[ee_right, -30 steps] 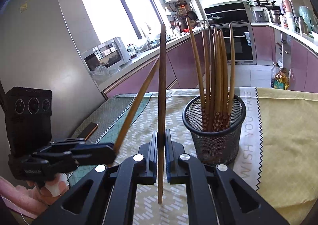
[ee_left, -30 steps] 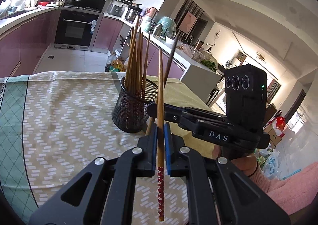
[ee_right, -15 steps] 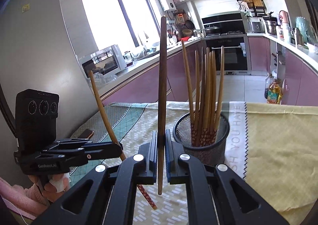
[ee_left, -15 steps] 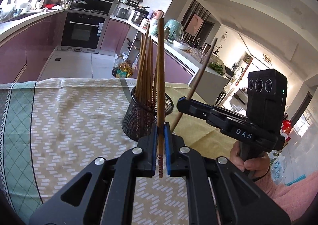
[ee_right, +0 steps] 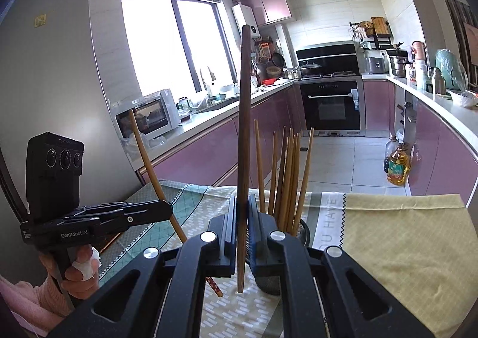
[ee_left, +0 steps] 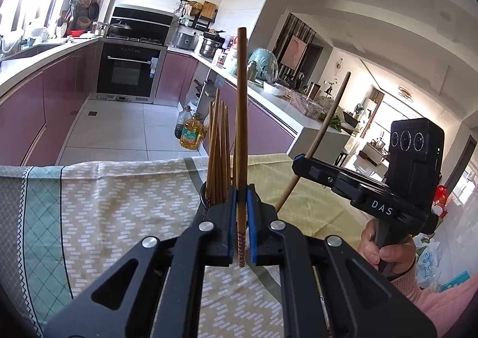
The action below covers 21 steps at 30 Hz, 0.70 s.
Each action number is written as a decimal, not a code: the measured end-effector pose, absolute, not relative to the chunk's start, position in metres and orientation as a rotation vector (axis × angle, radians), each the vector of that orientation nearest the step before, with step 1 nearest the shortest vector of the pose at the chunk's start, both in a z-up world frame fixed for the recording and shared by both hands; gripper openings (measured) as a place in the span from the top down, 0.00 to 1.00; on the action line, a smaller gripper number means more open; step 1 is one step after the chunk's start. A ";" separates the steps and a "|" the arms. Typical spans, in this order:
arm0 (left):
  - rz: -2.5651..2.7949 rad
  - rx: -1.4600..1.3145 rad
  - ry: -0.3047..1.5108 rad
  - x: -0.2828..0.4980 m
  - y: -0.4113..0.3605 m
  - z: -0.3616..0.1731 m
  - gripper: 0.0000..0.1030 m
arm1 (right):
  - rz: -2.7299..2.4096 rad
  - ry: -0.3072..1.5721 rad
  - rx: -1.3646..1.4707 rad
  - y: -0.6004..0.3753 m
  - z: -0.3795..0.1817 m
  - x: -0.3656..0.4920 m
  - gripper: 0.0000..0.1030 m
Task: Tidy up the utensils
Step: 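Lower the upright chopstick into the mesh cup with the right gripper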
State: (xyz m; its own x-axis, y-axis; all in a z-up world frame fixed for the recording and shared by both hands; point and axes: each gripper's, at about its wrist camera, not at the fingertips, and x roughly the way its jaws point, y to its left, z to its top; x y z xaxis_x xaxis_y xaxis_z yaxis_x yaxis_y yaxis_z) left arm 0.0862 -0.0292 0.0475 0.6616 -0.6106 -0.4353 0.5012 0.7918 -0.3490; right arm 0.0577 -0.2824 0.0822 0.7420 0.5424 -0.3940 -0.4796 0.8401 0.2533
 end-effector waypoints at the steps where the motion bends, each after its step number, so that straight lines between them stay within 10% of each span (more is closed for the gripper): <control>1: -0.634 -0.203 0.557 0.087 -0.030 0.051 0.93 | 0.560 0.471 0.136 -0.283 0.084 0.058 0.94; 21: -0.607 -0.140 0.485 0.105 -0.053 0.088 0.93 | 0.542 0.421 0.118 -0.281 0.102 0.075 0.94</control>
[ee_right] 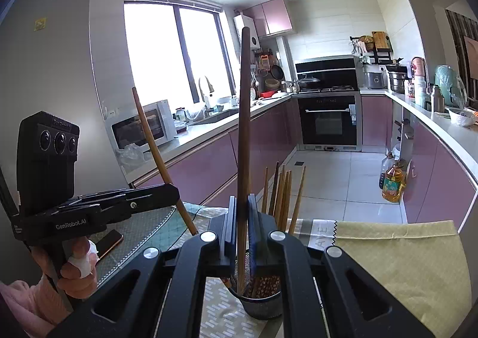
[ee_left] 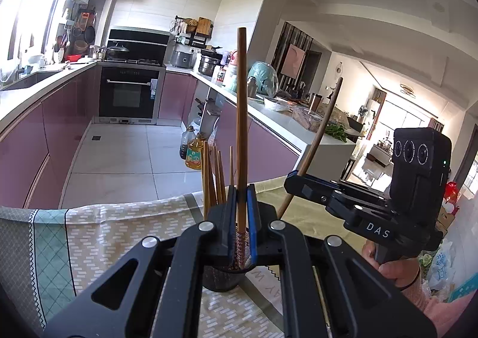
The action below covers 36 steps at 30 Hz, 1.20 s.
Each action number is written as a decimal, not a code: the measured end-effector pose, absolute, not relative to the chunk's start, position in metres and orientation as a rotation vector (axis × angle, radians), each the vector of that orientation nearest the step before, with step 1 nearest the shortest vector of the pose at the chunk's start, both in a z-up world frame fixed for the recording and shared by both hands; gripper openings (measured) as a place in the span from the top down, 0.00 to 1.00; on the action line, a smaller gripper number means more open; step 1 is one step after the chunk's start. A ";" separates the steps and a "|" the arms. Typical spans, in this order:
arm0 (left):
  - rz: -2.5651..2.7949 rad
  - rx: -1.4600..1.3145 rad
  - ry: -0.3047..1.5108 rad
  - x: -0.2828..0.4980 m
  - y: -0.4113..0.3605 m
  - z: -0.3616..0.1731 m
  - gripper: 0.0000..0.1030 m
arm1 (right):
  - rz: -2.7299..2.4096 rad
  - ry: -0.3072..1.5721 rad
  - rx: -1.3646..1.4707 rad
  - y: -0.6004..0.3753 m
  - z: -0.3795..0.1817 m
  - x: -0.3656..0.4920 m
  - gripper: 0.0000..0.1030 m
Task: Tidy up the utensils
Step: 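Lower the upright chopstick into the mesh cup with the right gripper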
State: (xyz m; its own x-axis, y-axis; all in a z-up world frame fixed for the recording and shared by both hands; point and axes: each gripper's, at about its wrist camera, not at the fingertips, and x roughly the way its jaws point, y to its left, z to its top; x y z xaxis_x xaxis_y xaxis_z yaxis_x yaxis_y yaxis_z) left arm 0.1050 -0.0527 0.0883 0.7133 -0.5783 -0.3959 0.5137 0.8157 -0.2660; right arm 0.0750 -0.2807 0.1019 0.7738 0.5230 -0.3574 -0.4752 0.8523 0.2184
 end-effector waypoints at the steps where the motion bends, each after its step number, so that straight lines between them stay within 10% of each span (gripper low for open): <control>1: -0.607 -0.135 0.485 0.105 -0.054 0.088 0.93 | 0.541 0.420 0.119 -0.281 0.102 0.076 0.94; 36: -0.557 -0.031 0.587 0.113 -0.091 0.073 0.93 | 0.504 0.512 0.113 -0.270 0.069 0.098 0.94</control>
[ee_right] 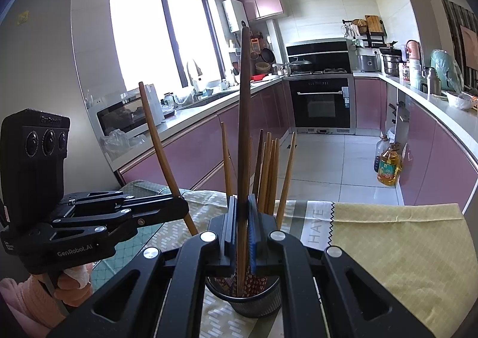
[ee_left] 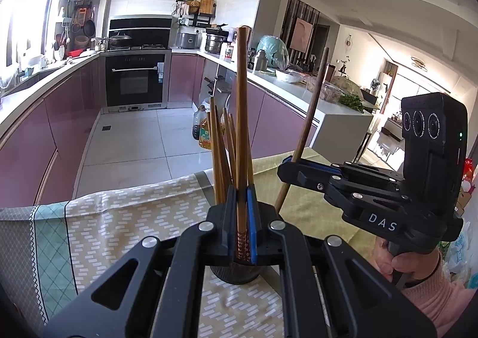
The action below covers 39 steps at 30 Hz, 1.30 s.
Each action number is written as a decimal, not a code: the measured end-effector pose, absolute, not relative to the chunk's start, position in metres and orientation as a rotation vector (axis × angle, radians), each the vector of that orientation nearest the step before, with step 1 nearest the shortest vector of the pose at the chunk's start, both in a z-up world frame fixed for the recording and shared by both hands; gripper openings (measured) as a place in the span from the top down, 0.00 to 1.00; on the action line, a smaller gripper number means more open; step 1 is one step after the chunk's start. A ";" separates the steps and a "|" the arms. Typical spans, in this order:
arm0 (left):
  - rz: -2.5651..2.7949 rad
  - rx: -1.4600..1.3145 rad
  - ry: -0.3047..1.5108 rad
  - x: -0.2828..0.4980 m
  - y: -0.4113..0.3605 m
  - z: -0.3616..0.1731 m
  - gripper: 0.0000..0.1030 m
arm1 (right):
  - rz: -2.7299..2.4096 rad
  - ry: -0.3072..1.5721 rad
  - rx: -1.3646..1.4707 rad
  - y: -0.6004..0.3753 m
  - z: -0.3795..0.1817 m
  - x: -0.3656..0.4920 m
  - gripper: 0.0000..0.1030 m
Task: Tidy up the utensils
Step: 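Lower the upright chopstick into the mesh cup with the right gripper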
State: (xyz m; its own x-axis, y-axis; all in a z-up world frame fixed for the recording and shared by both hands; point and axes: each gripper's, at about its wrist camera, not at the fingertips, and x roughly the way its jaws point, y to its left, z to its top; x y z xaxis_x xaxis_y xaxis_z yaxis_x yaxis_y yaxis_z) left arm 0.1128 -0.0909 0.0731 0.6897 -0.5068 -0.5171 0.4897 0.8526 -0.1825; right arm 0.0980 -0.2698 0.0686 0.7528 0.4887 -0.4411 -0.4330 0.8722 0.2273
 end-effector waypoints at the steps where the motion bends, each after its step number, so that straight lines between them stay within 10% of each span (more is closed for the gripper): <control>1: -0.556 -0.029 0.590 0.113 -0.091 0.073 0.93 | 0.504 0.515 0.113 -0.269 0.068 0.098 0.94; 39: -0.535 -0.010 0.636 0.118 -0.098 0.059 0.93 | 0.492 0.562 0.114 -0.269 0.046 0.108 0.94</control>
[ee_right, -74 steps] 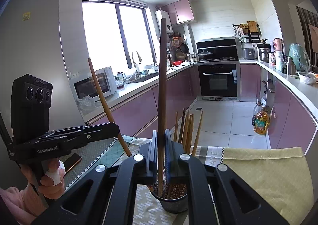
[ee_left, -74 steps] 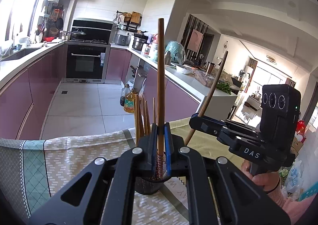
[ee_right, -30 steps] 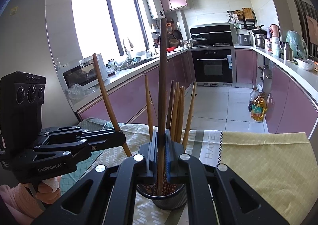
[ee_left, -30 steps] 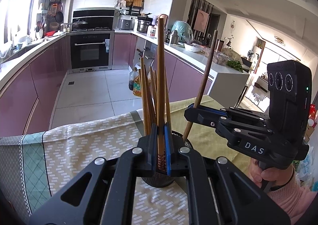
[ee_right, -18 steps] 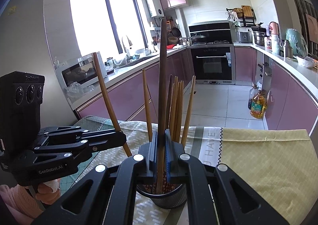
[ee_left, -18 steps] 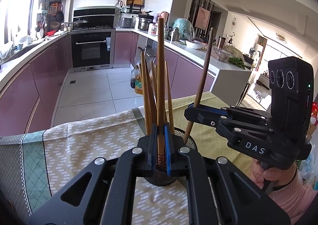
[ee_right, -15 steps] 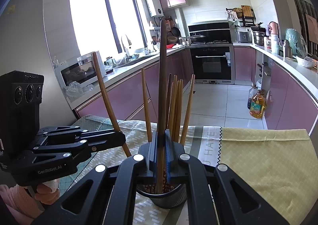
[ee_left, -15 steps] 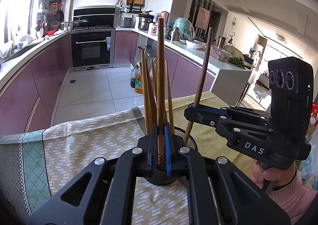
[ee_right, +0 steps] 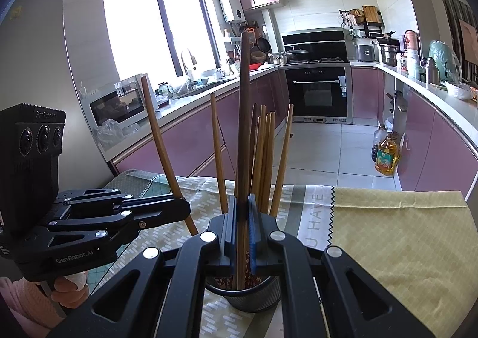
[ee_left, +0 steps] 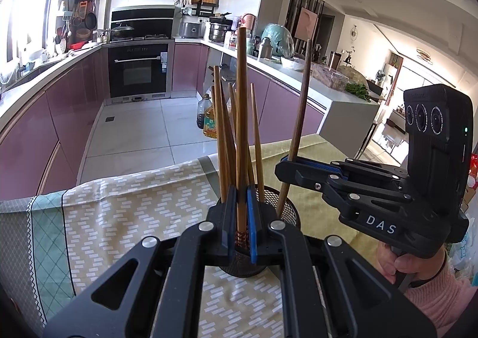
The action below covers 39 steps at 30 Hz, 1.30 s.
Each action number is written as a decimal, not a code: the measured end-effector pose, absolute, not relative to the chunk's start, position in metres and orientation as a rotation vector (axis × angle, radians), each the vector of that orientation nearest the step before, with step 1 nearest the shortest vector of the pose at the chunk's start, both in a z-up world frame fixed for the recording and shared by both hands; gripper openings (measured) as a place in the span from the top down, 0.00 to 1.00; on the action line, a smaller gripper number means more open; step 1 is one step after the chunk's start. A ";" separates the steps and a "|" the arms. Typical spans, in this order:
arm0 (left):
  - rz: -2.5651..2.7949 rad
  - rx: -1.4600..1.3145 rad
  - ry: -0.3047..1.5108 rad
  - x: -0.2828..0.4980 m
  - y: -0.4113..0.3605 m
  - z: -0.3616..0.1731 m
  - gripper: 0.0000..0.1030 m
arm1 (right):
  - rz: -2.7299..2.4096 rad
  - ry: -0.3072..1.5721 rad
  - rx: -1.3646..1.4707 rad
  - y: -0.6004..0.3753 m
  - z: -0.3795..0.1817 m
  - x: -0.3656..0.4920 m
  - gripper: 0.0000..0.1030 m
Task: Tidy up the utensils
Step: 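Lower the upright chopstick into the mesh cup with the right gripper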
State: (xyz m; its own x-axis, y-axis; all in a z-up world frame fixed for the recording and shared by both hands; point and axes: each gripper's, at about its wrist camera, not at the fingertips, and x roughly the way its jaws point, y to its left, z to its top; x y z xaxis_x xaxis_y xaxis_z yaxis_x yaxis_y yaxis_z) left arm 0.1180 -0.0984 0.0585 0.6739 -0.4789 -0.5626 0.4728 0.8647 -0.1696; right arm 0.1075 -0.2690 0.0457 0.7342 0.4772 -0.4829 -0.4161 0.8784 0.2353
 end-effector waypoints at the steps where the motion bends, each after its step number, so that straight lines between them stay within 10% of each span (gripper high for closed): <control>1: -0.533 -0.008 0.636 0.118 -0.099 0.058 0.93 | 0.492 0.563 0.113 -0.269 0.045 0.108 0.94; 39: -0.501 -0.010 0.696 0.140 -0.104 0.027 0.93 | 0.492 0.582 0.125 -0.267 0.035 0.114 0.94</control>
